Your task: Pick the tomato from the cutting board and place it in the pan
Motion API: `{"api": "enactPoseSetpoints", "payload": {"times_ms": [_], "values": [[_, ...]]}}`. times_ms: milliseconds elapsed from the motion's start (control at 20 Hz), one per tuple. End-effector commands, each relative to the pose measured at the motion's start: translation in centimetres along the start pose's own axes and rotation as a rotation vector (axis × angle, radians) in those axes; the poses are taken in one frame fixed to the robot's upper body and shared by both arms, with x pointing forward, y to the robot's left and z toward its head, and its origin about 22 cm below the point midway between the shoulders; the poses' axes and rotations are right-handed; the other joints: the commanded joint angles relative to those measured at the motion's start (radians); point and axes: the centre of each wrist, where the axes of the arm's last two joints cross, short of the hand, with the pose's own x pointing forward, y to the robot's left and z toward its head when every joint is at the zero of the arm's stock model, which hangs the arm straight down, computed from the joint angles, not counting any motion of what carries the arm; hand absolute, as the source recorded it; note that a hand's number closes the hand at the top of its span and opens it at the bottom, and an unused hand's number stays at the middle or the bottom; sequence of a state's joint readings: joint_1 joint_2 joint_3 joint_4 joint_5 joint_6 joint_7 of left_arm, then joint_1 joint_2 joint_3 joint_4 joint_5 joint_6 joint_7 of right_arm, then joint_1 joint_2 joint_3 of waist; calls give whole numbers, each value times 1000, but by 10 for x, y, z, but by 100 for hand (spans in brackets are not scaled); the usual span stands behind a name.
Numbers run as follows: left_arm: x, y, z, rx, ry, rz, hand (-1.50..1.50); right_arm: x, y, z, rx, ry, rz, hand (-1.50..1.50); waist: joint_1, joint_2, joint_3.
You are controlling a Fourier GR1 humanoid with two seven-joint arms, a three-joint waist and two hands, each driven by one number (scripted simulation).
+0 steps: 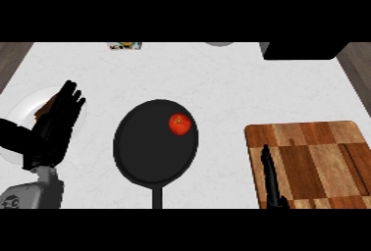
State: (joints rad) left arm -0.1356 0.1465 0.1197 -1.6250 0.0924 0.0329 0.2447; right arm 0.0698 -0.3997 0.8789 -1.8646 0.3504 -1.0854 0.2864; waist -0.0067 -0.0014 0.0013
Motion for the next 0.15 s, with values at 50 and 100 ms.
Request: {"api": "enactPoseSetpoints", "payload": {"times_ms": [50,100], "values": [[2,20,-10,12,-5,4,0,-21,-13,17,-12,-2,16,-150,4,2,0],[-3,-3,4,-6,2,-8,0,-13,-5,24,-10,-8,-8,-150,5,1,-1]]}}
